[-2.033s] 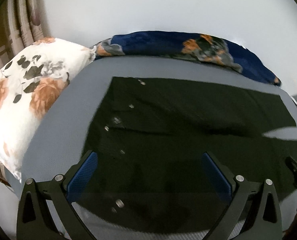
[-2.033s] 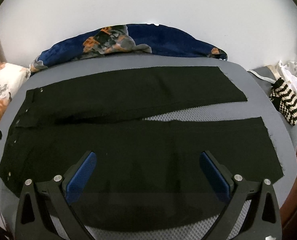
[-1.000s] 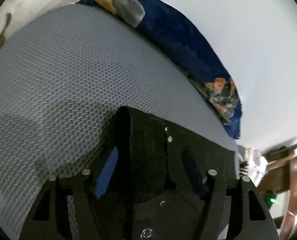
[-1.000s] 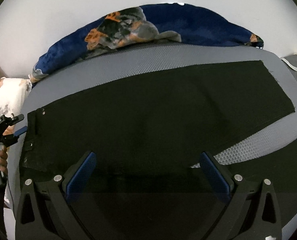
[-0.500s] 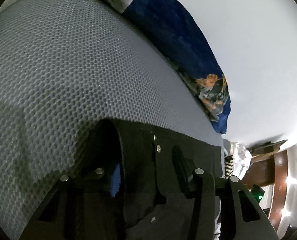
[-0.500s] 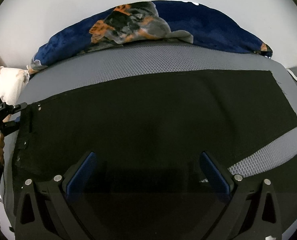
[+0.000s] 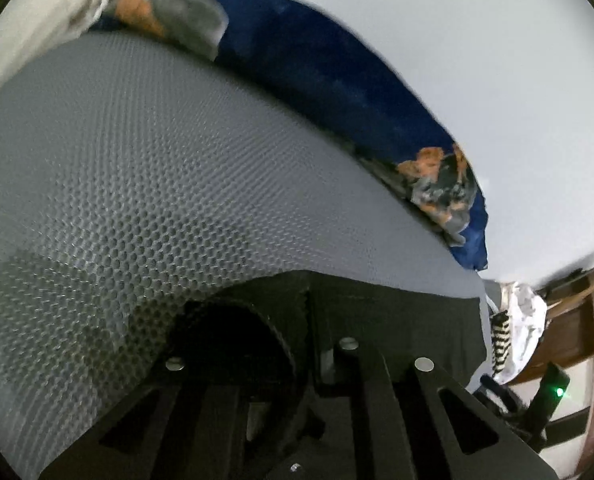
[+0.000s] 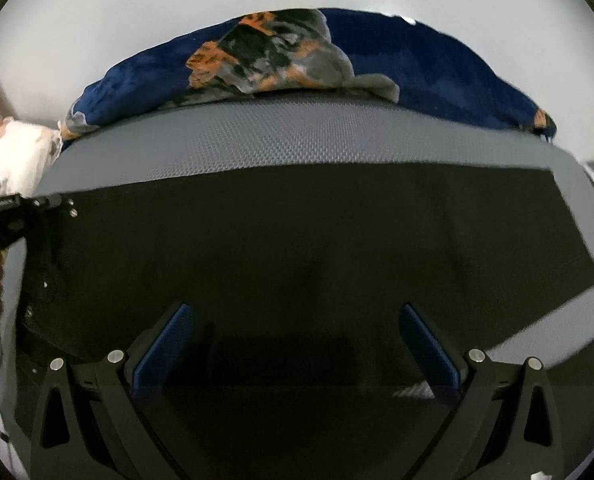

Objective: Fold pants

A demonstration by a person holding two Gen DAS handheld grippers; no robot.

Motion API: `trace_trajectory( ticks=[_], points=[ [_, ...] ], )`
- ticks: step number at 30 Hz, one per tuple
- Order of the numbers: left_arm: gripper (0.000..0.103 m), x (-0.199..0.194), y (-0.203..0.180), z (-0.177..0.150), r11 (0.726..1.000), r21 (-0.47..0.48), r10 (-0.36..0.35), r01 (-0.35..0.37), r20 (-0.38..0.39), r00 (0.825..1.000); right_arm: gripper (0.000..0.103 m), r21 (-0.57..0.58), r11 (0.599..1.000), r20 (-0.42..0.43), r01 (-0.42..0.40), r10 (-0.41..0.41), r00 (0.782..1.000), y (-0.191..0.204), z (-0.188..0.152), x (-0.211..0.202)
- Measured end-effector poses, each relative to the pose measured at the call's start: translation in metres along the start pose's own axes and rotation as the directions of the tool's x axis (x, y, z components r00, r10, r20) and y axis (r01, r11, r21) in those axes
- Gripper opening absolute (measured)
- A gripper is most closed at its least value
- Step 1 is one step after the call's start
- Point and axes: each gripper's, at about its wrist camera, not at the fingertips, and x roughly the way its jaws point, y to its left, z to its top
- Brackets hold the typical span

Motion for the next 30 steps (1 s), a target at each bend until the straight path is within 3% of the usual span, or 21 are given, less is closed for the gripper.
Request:
trace_trajectory(
  ticks=[4, 7, 10, 13, 17, 20, 25, 28, 30],
  points=[
    [0.008, -0.025, -0.025, -0.007, 0.997, 0.062, -0.05, 0.049, 0.021, 0.999, 0.103, -0.116, 0.992, 0.029, -0.04, 0.043, 0.999, -0.01, 0.015, 0.006],
    [0.007, -0.047, -0.04, -0.02, 0.97, 0.112, -0.217, 0.213, 0.023, 0.976, 0.103, -0.257, 0.96, 0.06, -0.113, 0.133, 0.989, -0.017, 0.038, 0.011],
    [0.007, -0.069, -0.052, -0.032, 0.942, 0.161, -0.305, 0.295, 0.044, 0.951, 0.103, -0.398, 0.899, 0.012, -0.185, 0.206, 0.978, -0.017, 0.073, 0.023],
    [0.007, -0.085, -0.056, -0.041, 0.931, 0.176, -0.336, 0.321, 0.069, 0.939, 0.102, -0.493, 0.836, -0.043, -0.241, 0.253, 0.967, -0.013, 0.097, 0.039],
    [0.007, -0.102, -0.057, -0.047, 0.935, 0.191, -0.32, 0.299, 0.088, 0.943, 0.081, -0.6, 0.72, -0.17, -0.348, 0.31, 0.935, -0.003, 0.12, 0.067],
    [0.007, -0.105, -0.059, -0.048, 0.945, 0.195, -0.285, 0.263, 0.095, 0.954, 0.078, -0.636, 0.638, -0.294, -0.434, 0.32, 0.901, 0.004, 0.128, 0.091],
    [0.007, -0.106, -0.063, -0.047, 0.956, 0.2, -0.238, 0.215, 0.097, 0.967, 0.075, -0.614, 0.527, -0.486, -0.588, 0.334, 0.807, 0.009, 0.127, 0.118],
    [0.007, -0.104, -0.062, -0.043, 0.961, 0.19, -0.221, 0.2, 0.1, 0.97, 0.074, -0.629, 0.503, -0.51, -0.593, 0.309, 0.803, 0.007, 0.126, 0.125],
    [0.007, -0.104, -0.061, -0.044, 0.961, 0.192, -0.222, 0.201, 0.096, 0.97, 0.067, -0.617, 0.499, -0.532, -0.609, 0.307, 0.789, 0.005, 0.127, 0.13]
  ],
)
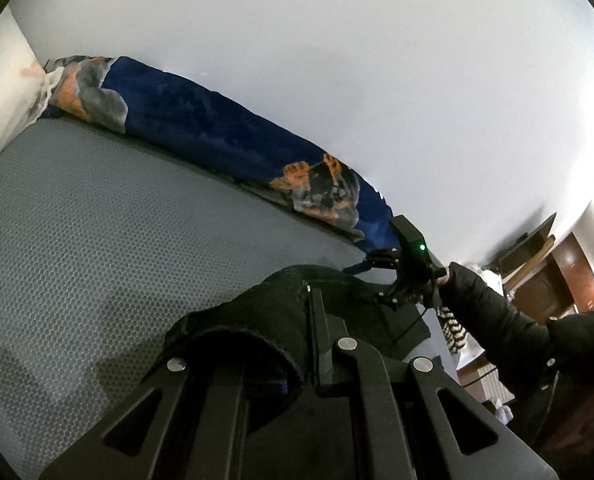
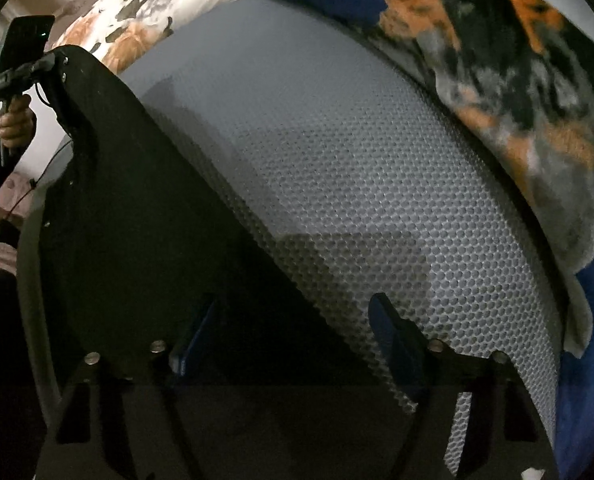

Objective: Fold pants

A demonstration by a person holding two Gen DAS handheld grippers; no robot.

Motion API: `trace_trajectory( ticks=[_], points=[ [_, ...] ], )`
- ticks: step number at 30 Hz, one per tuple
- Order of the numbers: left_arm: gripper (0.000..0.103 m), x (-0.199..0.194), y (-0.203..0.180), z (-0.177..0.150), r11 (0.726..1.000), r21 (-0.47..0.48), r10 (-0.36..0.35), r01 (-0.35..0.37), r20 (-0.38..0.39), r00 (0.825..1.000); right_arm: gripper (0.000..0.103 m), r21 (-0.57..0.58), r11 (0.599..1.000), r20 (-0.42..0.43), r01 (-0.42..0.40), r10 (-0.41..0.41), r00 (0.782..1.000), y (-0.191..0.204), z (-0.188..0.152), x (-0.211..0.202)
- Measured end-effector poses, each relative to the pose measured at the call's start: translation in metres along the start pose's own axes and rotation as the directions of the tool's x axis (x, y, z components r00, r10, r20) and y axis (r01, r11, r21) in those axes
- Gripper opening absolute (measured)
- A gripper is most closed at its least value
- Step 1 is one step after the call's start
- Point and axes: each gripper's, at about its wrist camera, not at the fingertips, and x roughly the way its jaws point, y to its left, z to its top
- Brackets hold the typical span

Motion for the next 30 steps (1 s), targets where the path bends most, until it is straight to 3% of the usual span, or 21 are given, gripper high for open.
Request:
trace_trajectory(
  ticks=[6, 13, 18, 20, 23, 27, 30],
  points=[
    [0.007, 0.0, 0.003, -0.001, 1.0, 0.002, 0.01, -0.01, -0.012, 1.0, 0.058, -0.018, 1.0, -0.052, -0.01, 0.009, 0.999, -0.01, -0.003, 0.006],
    [0.007, -0.002, 0.003, -0.001, 1.0, -0.007, 0.001, -0.001, -0.003, 1.0, 0.055, -0.019, 0.999, -0.084, 0.033, -0.034, 0.996, -0.006, -0.016, 0.007],
    [0.008, 0.003, 0.003, -0.002, 1.0, -0.004, 0.014, -0.014, -0.018, 1.0, 0.014, 0.031, 0.992, -0.055, 0.122, -0.12, 0.991, -0.005, -0.026, -0.002],
    [0.008, 0.006, 0.003, -0.001, 0.999, 0.006, 0.031, -0.031, -0.023, 0.999, 0.012, 0.045, 0.98, -0.019, 0.195, -0.195, 0.981, 0.003, -0.032, -0.01],
    [0.008, 0.008, 0.007, 0.003, 0.999, 0.01, 0.054, -0.054, -0.034, 0.998, 0.01, 0.101, 0.946, 0.037, 0.308, -0.312, 0.949, 0.024, -0.041, -0.022],
    [0.008, 0.004, 0.008, 0.003, 0.997, 0.03, 0.076, -0.075, -0.047, 0.996, 0.01, 0.189, 0.872, 0.101, 0.451, -0.474, 0.875, 0.062, -0.063, -0.047],
    [0.008, -0.005, 0.004, -0.004, 0.997, 0.038, 0.071, -0.069, -0.053, 0.996, 0.009, 0.261, 0.818, 0.149, 0.512, -0.558, 0.816, 0.097, -0.083, -0.069]
  ],
)
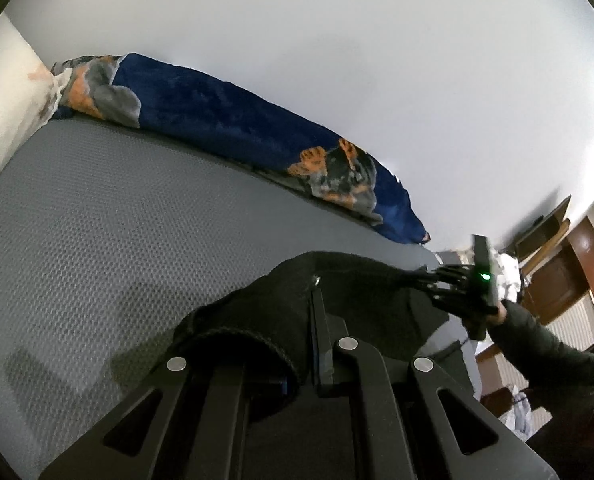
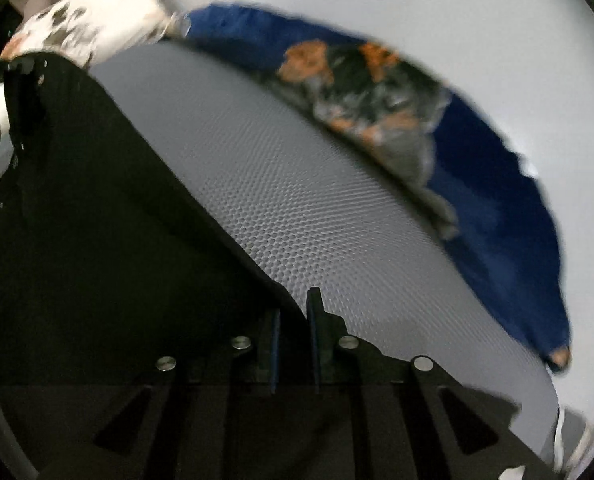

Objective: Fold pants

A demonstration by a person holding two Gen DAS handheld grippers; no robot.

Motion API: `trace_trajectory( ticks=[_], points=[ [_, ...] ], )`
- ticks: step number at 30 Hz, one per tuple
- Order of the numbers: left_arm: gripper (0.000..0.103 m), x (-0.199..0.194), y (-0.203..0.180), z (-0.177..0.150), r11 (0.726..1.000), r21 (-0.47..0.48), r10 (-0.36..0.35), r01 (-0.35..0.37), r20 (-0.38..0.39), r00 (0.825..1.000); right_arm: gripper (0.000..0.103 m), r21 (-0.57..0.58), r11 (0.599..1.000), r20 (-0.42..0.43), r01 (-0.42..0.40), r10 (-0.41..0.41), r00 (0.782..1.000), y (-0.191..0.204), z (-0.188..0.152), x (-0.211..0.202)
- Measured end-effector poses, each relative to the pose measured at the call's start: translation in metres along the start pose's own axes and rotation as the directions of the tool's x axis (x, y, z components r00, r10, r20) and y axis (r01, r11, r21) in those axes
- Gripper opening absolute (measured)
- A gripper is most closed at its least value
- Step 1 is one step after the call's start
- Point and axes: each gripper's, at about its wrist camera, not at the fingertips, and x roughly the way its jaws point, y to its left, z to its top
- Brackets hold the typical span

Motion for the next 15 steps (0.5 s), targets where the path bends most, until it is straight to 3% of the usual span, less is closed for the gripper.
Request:
trace_trajectory(
  ticks=[9, 15],
  points=[
    [0.009, -0.051, -0.018, -0.058, 0.997, 0.064, -0.032, 0.034, -0.031, 0.999, 0.008, 0.177, 0.983, 0.086, 0.04, -0.056, 0.995, 0.052, -0.076, -0.104],
    [0.012, -0.066, -0.018, -0.114, 0.994, 0.107, 0.001, 0.013, -0.131, 0.991, 0.006, 0.227, 0.974, 0.02, -0.02, 0.016, 1.0, 0.099, -0.127, -0.122]
  ],
)
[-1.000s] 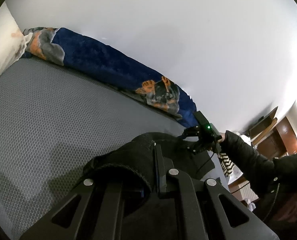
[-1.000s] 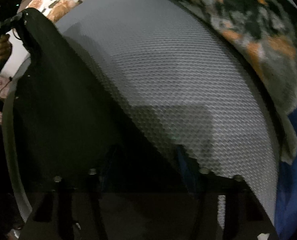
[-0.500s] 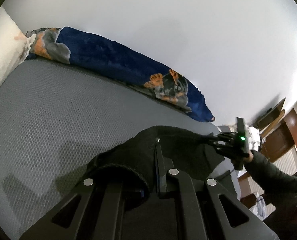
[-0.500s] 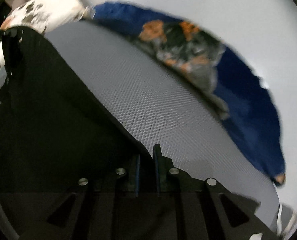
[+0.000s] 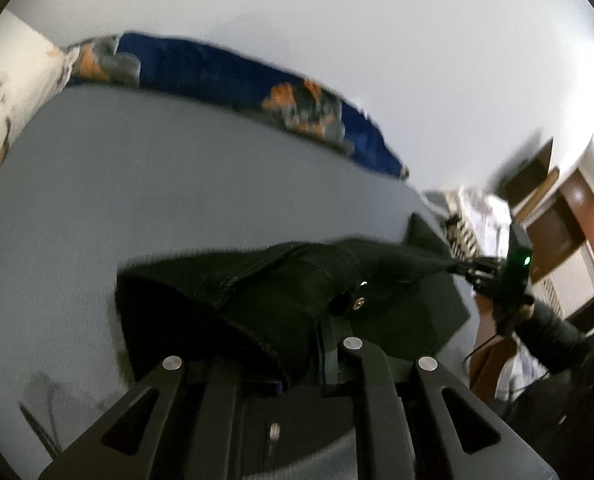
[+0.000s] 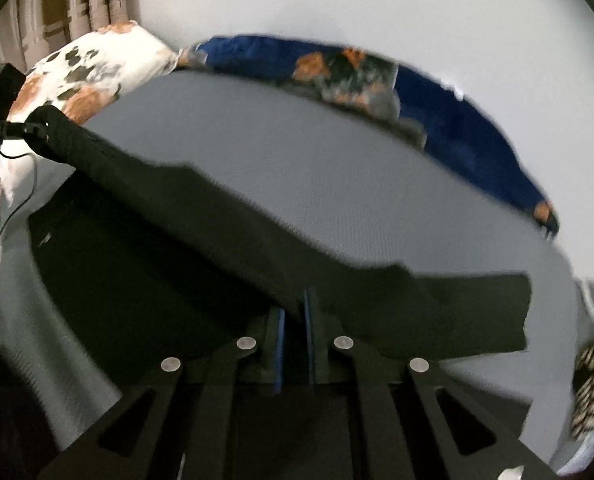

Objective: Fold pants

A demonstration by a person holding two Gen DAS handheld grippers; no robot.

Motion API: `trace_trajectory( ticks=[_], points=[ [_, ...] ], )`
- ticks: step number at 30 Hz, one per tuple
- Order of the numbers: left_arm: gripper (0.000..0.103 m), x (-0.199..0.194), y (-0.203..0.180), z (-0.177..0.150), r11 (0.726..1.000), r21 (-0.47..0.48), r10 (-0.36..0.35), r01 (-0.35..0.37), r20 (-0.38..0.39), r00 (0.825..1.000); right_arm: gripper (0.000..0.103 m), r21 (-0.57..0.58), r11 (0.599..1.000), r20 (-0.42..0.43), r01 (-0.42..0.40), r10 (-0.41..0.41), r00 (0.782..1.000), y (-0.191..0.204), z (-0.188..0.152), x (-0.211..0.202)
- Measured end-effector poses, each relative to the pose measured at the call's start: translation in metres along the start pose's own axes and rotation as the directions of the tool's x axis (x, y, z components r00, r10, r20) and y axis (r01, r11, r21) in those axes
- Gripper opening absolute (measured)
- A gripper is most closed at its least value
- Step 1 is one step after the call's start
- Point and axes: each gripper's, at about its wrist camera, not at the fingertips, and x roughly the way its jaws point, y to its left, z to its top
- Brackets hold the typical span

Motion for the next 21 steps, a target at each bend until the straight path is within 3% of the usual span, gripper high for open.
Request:
trace_trajectory(
  ticks=[3, 7, 10, 14, 15, 16, 18, 21],
  points=[
    [0.013, 0.009, 0.001, -0.032, 0.999, 0.032, 0.042, -0.039, -0.1, 0.994, 0.006, 0.027, 1.0, -0.051, -0.013, 0.014, 0.999, 0.013, -0.026, 0.01],
    [0.018, 0.032, 0.005, -0.069, 0.989, 0.085, 0.139, -0.122, -0.245, 0.959, 0.006, 0.032, 0.999, -0.123, -0.029, 0.033, 0.992, 0.024, -0.051, 0.035],
    [0.023, 0.037, 0.006, -0.079, 0.98, 0.109, 0.191, -0.167, -0.275, 0.942, 0.006, 0.031, 0.999, -0.166, -0.035, 0.039, 0.985, 0.026, -0.06, 0.052],
    [0.028, 0.03, 0.001, -0.081, 0.973, 0.124, 0.224, -0.197, -0.276, 0.935, 0.006, 0.022, 0.999, -0.18, -0.034, 0.037, 0.983, 0.028, -0.06, 0.062],
    [0.035, 0.028, 0.0, -0.081, 0.971, 0.126, 0.233, -0.205, -0.279, 0.932, 0.006, 0.025, 0.999, -0.184, -0.04, 0.044, 0.982, 0.028, -0.06, 0.063],
    [0.059, 0.025, -0.001, -0.082, 0.958, 0.139, 0.28, -0.25, -0.282, 0.918, 0.006, 0.029, 0.999, -0.183, -0.043, 0.047, 0.982, 0.027, -0.06, 0.062],
    [0.085, 0.02, 0.001, -0.078, 0.925, 0.16, 0.378, -0.346, -0.277, 0.883, 0.007, 0.033, 0.998, -0.179, -0.045, 0.05, 0.983, 0.026, -0.06, 0.062],
    [0.085, 0.0, 0.006, -0.077, 0.924, 0.087, 0.381, -0.372, -0.269, 0.884, 0.008, 0.028, 0.999, -0.173, -0.042, 0.046, 0.984, 0.027, -0.06, 0.062]
  ],
)
